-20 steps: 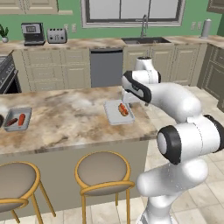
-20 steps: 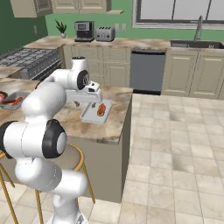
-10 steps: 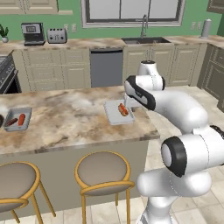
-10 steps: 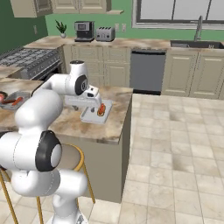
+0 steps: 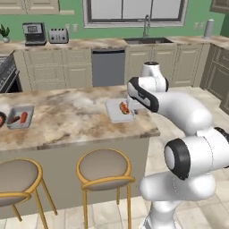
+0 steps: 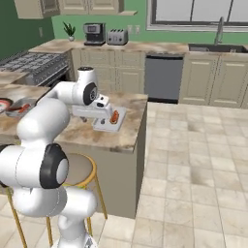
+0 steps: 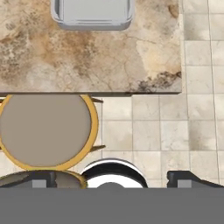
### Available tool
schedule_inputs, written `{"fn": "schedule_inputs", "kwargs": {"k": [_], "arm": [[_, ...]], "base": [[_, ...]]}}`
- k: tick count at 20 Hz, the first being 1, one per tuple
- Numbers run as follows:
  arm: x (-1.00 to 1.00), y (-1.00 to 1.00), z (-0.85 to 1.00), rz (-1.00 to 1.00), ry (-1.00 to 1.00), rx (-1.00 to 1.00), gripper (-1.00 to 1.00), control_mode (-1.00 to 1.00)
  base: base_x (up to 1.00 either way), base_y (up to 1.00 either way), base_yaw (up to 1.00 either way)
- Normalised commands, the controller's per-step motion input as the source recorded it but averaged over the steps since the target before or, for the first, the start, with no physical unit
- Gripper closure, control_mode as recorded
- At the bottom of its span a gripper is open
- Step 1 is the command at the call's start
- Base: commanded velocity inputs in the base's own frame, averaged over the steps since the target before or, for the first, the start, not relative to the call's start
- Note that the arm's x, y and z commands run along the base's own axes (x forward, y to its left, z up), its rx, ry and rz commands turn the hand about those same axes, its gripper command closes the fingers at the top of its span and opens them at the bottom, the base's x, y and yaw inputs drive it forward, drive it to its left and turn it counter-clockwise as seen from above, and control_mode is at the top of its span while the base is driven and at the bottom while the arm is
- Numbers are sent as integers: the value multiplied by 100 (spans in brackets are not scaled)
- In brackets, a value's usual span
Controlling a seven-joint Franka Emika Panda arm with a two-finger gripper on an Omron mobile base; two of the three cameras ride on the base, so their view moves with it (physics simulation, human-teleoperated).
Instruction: Place one cooked food and one vegetable from the large plate to each tupperware container.
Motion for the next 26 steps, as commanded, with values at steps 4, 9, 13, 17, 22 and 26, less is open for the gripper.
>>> {"fn": "schedule_inputs", "kwargs": {"k": [4,9,13,17,22,26], "arm": [[0,0,0,0,0,0,-100,100],[0,0,0,0,0,0,-100,100],[0,0,0,0,0,0,-100,100],[0,0,0,0,0,0,-100,100],[0,0,0,0,0,0,-100,100],[0,0,0,0,0,0,-100,100]], "base": [[-48,76,0],[-4,100,3],[0,100,6],[15,100,1],[39,100,0],[34,100,0]]}}
